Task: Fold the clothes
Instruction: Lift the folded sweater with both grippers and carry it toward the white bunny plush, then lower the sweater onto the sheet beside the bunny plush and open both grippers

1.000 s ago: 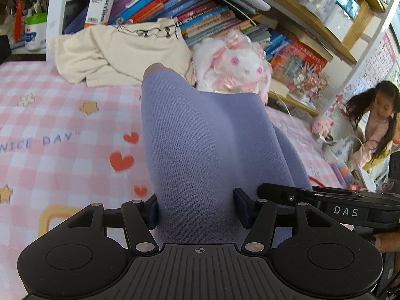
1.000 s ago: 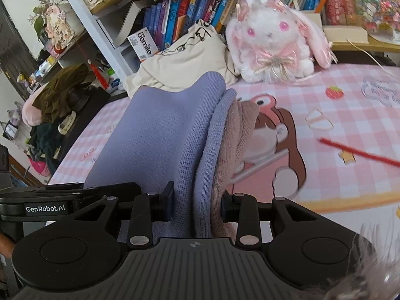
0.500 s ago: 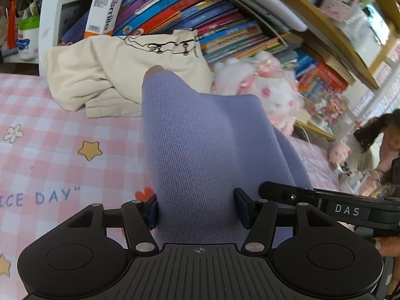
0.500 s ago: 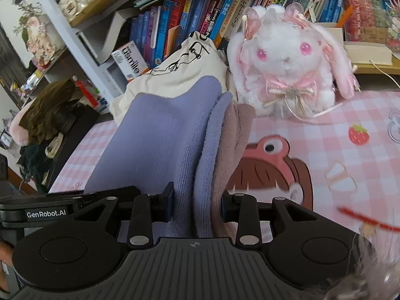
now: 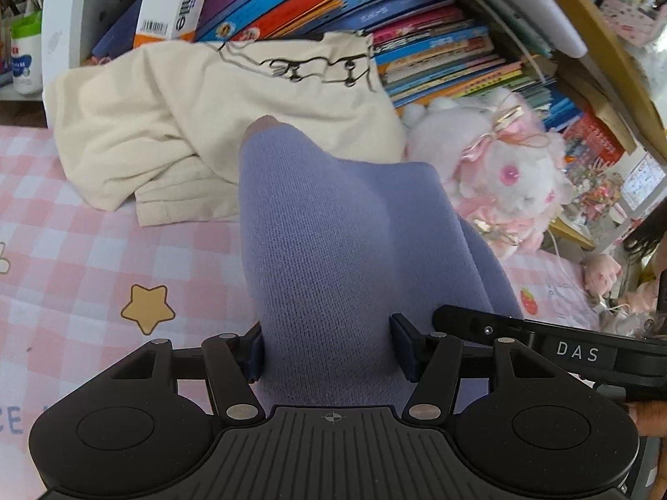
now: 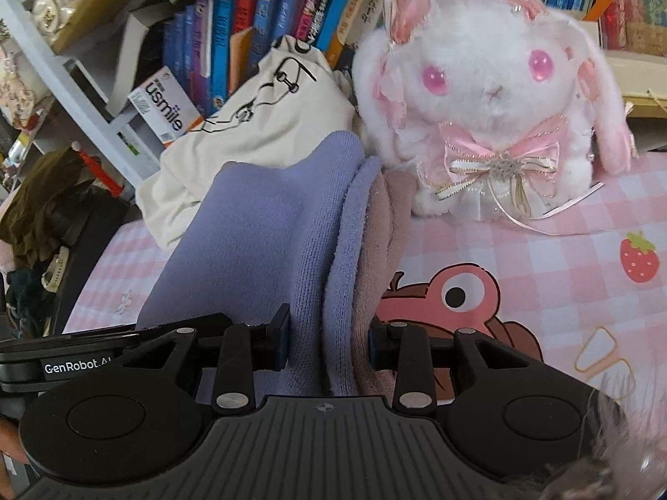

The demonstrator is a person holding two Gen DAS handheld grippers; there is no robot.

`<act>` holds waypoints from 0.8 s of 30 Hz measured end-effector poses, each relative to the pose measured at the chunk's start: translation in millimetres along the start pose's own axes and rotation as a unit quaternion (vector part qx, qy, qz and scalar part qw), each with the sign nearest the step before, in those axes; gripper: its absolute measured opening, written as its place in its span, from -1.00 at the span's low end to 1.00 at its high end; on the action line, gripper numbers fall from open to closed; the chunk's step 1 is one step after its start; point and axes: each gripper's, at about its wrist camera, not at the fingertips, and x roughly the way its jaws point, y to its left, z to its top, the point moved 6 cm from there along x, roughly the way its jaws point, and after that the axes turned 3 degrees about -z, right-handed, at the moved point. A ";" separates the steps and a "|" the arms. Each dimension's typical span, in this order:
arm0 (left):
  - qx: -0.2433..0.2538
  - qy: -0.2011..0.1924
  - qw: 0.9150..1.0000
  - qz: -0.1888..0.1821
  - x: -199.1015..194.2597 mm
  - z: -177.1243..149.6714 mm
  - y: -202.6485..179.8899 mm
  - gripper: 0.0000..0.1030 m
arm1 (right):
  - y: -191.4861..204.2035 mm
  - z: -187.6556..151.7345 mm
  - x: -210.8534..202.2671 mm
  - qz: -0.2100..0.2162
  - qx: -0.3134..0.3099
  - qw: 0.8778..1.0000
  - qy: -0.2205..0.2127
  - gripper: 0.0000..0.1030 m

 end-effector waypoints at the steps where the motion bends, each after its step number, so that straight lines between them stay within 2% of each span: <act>1: -0.003 0.002 1.000 0.001 2.4 -0.5 2.2 0.16 | -0.9 -0.6 2.6 0.000 0.002 1.000 0.002 -0.40; 4: -0.015 -0.001 1.000 0.001 6.9 -3.2 8.3 0.27 | -3.6 -2.8 9.6 -0.001 0.009 1.000 0.009 -0.36; 7: -0.020 -0.001 1.000 0.003 5.6 -4.5 8.1 0.30 | -7.5 -4.4 10.3 0.002 0.020 1.000 0.013 -0.23; 11: -0.012 -0.008 1.000 0.026 -3.4 -3.3 4.8 0.39 | -9.7 -3.9 3.1 0.003 0.030 1.000 0.004 -0.07; 12: -0.010 -0.014 0.999 0.031 -7.8 -2.9 3.6 0.40 | -8.9 -5.3 -1.4 0.000 0.025 1.000 -0.003 0.07; 13: -0.007 -0.023 0.999 0.033 -13.4 -3.4 1.9 0.42 | -7.6 -7.2 -6.9 -0.004 0.017 1.000 -0.011 0.12; 16: 0.005 -0.050 0.998 0.041 -30.0 -5.7 -4.9 0.57 | -3.5 -13.0 -23.4 -0.017 -0.008 0.999 -0.035 0.22; 19: 0.028 -0.073 0.995 0.057 -44.8 -12.8 -16.7 0.63 | 0.6 -18.7 -40.1 -0.030 -0.033 0.997 -0.059 0.28; 24: 0.078 -0.098 0.986 0.106 -66.3 -37.4 -38.3 0.77 | 6.5 -35.3 -68.3 -0.054 -0.072 0.992 -0.091 0.51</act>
